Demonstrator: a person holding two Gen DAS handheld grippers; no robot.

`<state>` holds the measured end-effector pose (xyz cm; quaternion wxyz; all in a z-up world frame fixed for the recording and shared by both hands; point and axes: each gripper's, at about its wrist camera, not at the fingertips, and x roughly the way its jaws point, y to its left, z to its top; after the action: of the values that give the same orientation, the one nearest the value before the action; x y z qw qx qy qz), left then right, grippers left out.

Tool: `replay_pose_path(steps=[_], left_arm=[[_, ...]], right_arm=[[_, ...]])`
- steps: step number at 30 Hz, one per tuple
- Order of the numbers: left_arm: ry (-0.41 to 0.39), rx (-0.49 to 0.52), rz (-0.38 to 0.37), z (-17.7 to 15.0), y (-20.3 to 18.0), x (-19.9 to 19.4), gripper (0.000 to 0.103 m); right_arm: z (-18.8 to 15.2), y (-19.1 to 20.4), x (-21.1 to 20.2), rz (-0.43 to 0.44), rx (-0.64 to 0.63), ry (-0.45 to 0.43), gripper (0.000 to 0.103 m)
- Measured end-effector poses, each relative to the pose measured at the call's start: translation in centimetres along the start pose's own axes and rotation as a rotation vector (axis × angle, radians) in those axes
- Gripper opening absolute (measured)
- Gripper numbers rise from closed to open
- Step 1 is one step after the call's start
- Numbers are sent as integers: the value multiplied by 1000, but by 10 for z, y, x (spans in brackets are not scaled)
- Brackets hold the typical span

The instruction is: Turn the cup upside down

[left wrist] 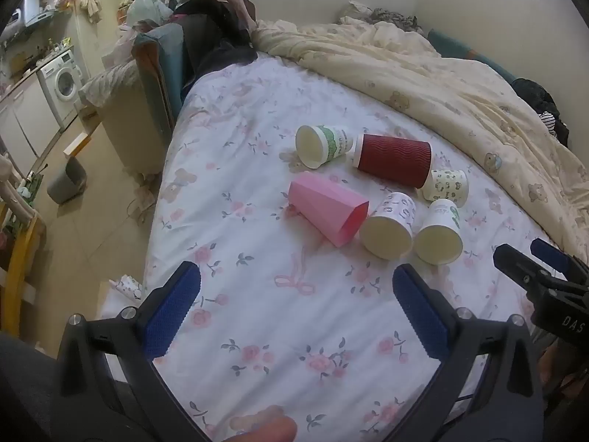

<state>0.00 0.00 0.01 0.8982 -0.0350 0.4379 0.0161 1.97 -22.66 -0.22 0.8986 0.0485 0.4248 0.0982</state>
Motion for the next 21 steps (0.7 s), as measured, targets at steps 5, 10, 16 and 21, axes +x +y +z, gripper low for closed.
replay_pose_path(steps=[5, 10, 16, 21], left_arm=[[-3, 2, 3, 0, 0, 0, 103], [-3, 2, 3, 0, 0, 0, 103], [-5, 2, 0, 0, 0, 0, 103], [-3, 0, -1, 0, 0, 0, 103]], right_arm=[[0, 0, 0, -3, -2, 0, 103], [0, 0, 0, -2, -1, 2, 103], [0, 0, 0, -4, -2, 2, 103], [0, 0, 0, -3, -2, 2, 103]])
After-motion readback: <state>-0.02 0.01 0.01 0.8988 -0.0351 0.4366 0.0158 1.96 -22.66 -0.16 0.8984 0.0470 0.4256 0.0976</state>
